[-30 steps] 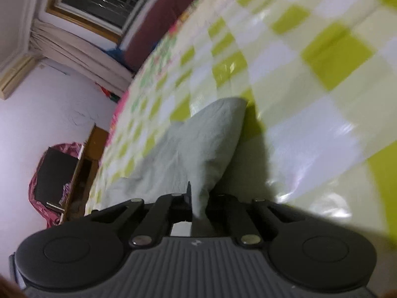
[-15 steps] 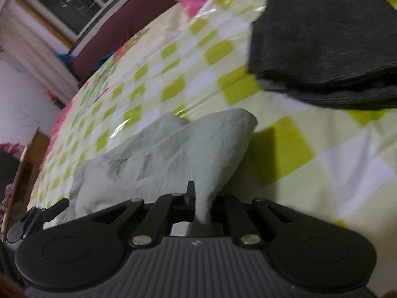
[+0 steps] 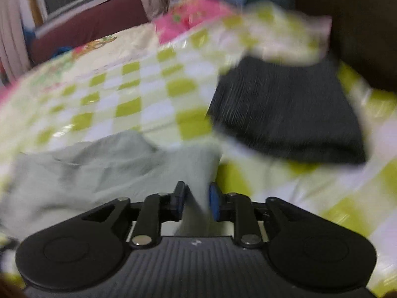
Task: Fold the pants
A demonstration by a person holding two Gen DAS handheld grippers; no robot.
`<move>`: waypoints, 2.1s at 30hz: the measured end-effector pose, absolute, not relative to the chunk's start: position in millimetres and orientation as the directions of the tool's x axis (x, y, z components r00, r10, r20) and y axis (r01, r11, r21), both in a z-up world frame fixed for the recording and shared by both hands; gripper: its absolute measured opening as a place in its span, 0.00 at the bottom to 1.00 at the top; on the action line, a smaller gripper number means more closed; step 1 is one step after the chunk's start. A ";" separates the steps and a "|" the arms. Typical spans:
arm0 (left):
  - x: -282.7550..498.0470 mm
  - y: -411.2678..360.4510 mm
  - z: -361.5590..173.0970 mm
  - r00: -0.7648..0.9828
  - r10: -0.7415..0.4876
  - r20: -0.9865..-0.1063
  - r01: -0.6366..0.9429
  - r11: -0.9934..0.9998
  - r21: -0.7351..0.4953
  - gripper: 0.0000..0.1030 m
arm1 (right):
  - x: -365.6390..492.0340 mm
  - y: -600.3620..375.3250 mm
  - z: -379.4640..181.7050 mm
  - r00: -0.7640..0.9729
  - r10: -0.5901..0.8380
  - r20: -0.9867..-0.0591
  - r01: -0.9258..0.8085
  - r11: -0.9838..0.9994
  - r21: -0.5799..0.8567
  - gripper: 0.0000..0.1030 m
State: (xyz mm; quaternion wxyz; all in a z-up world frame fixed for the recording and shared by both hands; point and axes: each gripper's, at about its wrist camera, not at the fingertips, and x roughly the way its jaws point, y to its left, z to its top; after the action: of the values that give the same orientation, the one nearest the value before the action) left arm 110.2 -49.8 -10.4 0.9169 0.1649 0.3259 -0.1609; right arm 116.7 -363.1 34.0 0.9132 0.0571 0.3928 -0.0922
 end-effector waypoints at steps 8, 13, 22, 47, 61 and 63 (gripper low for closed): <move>95.3 -40.5 -15.6 0.735 -0.266 -0.623 0.431 0.893 0.127 0.78 | 140.1 -232.2 68.1 0.690 0.184 -0.700 -0.133 0.983 0.127 0.30; 85.5 -30.1 -15.2 0.728 -0.301 -0.615 0.463 0.878 0.118 0.78 | 158.2 -123.7 44.2 0.590 0.340 -0.732 -0.371 0.920 0.127 0.32; 83.3 -12.4 -8.9 0.741 -0.332 -0.584 0.459 0.885 0.079 0.78 | 170.3 -77.3 10.6 0.525 0.289 -0.801 -0.415 0.908 0.056 0.06; 73.2 -24.9 -7.8 0.777 -0.277 -0.565 0.428 0.891 0.152 0.78 | 120.6 -184.5 63.6 0.654 0.321 -0.685 -0.253 0.946 0.202 0.29; 114.2 -101.0 3.2 0.768 -0.292 -0.570 0.492 0.839 0.233 0.78 | 80.2 -409.2 -14.0 0.701 0.259 -0.664 0.210 0.815 0.540 0.40; 116.7 -111.2 1.2 0.756 -0.284 -0.589 0.503 0.828 0.246 0.78 | 83.6 -421.7 -22.7 0.701 0.405 -0.587 0.145 0.725 0.673 0.40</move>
State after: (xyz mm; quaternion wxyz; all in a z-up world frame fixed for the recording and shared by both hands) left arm 116.8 -111.2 1.2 0.9157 0.1991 0.2751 -0.2151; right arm 83.6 -421.7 -22.7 0.8478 0.3627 0.3792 0.0766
